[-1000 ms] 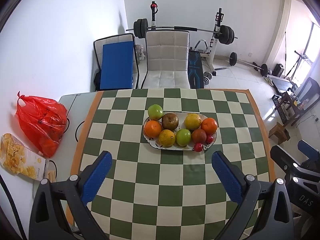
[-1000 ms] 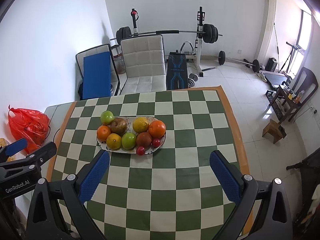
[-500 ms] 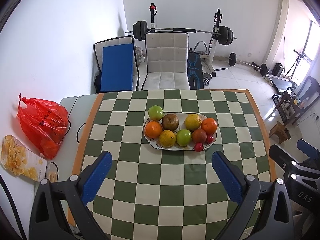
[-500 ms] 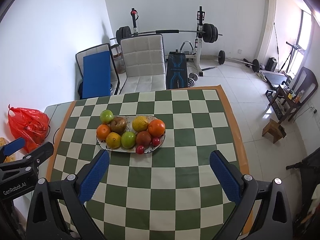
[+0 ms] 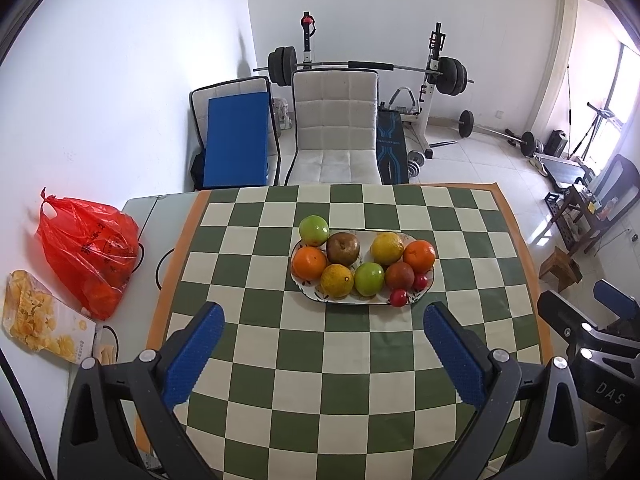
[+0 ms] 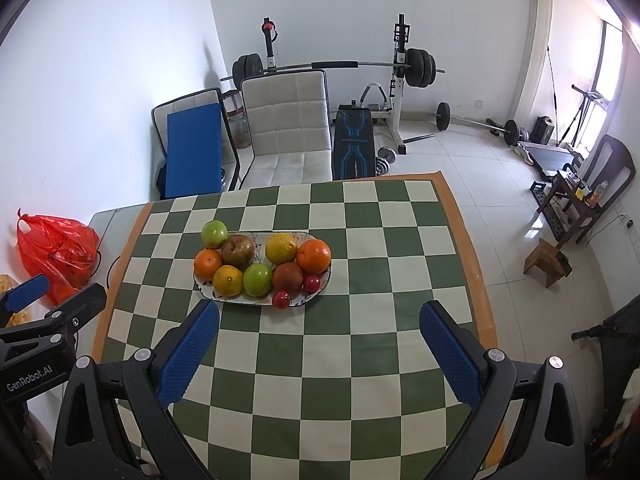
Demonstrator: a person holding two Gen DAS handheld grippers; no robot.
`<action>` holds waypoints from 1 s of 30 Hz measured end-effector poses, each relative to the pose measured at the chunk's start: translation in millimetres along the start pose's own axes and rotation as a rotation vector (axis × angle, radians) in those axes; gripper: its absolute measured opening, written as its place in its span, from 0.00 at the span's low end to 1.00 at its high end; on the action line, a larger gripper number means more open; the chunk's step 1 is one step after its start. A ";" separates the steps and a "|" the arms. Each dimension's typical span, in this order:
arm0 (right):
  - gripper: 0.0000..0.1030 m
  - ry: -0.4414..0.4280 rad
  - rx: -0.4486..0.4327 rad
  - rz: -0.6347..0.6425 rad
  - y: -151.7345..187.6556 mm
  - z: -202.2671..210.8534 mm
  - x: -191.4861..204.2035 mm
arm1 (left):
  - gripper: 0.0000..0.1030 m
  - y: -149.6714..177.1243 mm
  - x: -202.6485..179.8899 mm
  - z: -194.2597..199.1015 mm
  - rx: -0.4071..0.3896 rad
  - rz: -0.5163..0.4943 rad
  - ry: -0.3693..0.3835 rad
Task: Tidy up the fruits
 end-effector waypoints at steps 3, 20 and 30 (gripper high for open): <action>0.99 0.000 -0.001 -0.001 0.5 0.3 0.5 | 0.99 0.1 0.0 0.1 -0.001 0.000 0.002; 0.99 0.002 -0.011 0.000 -2.6 8.3 6.0 | 1.00 -0.8 -0.5 2.0 -0.003 0.000 0.003; 0.99 0.002 -0.005 0.001 -5.2 8.9 13.3 | 1.00 -0.8 0.8 2.0 -0.004 -0.002 0.001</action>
Point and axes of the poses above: each gripper's, at about its wrist camera, not at the fingertips, and z roughly against the way its jaws point, x to its left, y to its underside, the point moved 6 cm from there along -z, roughly the way its jaws point, and after that the axes turned 6 degrees about -y, right-handed, at the moved point
